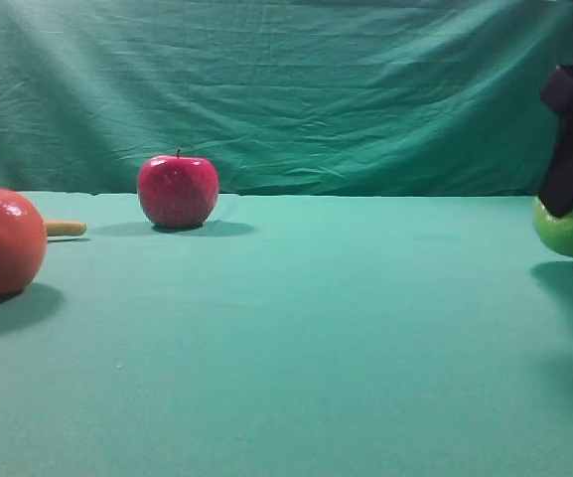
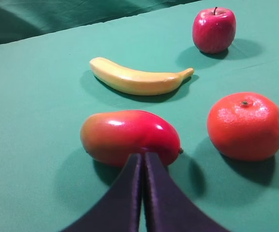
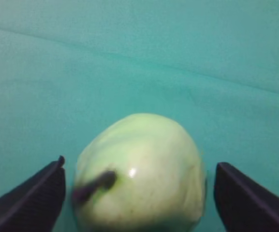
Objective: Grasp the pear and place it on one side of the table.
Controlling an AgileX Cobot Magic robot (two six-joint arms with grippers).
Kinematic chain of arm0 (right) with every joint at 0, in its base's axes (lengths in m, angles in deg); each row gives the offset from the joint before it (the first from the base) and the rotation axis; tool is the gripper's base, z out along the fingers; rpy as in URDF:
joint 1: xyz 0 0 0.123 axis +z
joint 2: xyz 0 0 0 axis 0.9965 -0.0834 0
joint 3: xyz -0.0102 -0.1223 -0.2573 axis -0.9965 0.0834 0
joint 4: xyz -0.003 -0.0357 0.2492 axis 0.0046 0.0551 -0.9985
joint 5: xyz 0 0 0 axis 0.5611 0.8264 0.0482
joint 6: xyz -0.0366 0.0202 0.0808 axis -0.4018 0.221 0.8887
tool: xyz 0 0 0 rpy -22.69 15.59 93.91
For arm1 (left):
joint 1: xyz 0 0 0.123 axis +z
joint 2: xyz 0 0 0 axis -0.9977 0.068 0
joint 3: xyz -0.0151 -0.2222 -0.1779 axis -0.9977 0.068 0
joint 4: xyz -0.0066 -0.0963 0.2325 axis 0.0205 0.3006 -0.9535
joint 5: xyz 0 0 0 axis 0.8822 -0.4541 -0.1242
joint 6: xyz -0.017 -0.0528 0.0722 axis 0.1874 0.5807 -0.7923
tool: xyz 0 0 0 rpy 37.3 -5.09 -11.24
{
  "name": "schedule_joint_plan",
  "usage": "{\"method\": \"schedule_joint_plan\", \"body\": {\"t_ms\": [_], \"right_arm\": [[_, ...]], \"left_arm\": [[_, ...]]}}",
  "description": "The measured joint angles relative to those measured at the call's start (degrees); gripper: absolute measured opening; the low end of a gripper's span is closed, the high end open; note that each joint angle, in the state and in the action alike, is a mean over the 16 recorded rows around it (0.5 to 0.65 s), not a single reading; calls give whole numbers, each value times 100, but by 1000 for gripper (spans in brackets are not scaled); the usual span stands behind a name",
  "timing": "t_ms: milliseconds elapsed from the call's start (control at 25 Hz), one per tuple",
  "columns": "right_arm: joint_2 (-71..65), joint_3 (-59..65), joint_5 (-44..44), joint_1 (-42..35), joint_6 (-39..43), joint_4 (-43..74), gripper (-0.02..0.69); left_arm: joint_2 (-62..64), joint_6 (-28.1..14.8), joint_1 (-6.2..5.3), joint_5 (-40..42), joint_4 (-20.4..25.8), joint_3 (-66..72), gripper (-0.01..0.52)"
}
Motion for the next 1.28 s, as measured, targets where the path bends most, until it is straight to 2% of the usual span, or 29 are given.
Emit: {"method": "schedule_joint_plan", "body": {"t_ms": [160,280,400,640,760,880,1000,1280], "right_arm": [[113,-379,-593,0,2,4,639],[294,-746,-1165,0,8,13,607],[572,-1112,-1790,0,26,22,516],[1449,-1597,-2828,0,138,40,271],[2056,-1623,-3149,0,219,14,149],[2742,-1508,-3350,0,301,-22,57],[3466,-1339,-3457,0,378,-63,12],[5089,-949,-3520,0,471,-163,0]], "left_arm": [[0,0,0,0,0,0,0],[0,0,0,0,0,0,0],[0,0,0,0,0,0,0],[0,0,0,0,0,0,0],[0,0,0,0,0,0,0],[0,0,0,0,0,0,0],[0,0,0,0,0,0,0],[0,0,0,0,0,0,0]]}}
